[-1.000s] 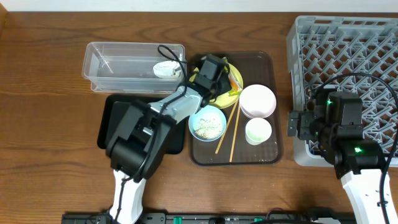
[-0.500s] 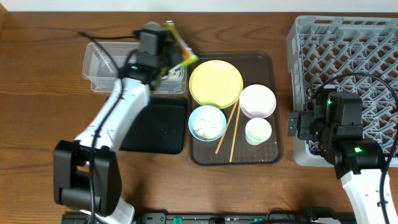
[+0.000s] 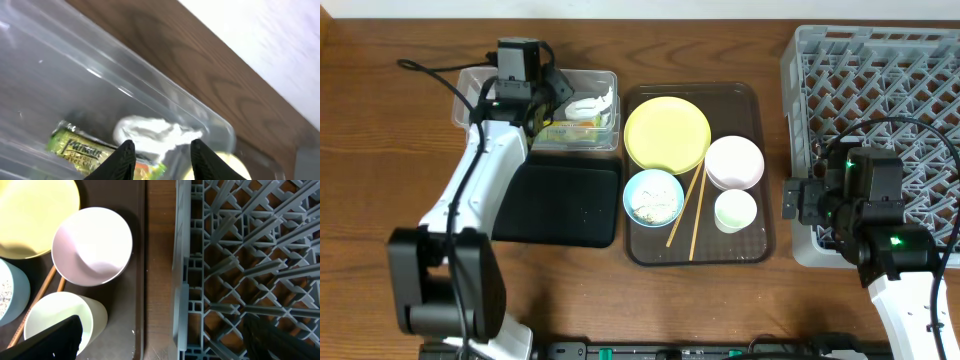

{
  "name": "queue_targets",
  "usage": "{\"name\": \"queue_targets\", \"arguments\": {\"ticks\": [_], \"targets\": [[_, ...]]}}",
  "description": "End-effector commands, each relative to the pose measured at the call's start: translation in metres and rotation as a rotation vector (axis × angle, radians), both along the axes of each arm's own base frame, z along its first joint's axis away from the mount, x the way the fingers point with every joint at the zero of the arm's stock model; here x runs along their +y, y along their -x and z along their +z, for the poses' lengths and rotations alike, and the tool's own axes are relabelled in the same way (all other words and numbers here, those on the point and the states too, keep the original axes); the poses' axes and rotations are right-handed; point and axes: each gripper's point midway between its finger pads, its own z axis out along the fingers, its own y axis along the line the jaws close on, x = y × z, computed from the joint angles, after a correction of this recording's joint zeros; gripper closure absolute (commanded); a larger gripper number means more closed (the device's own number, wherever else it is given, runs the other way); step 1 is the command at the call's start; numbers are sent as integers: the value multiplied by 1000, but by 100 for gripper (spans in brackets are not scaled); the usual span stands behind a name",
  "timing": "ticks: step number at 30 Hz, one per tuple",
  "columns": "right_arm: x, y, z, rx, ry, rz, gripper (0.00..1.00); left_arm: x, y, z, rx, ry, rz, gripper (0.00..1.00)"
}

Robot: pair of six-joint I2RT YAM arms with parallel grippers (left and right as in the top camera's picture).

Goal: Sort waste into correct bins and load items into the dishwasher rack
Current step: 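Drop the Apollo wrapper into the clear bin with the left gripper, then grasp the rim of the light-blue rice bowl with the left gripper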

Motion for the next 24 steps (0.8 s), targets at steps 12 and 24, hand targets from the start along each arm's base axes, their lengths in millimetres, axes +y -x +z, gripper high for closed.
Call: {"name": "queue_targets", "arguments": {"ticks": [12,24], "targets": [[4,-3,9,-23,-7,14,1,-182,117,-24,99,-275,-824,55],[4,-3,9,-23,-7,14,1,-238,172,-109,294,-358,-1016,56]]}}
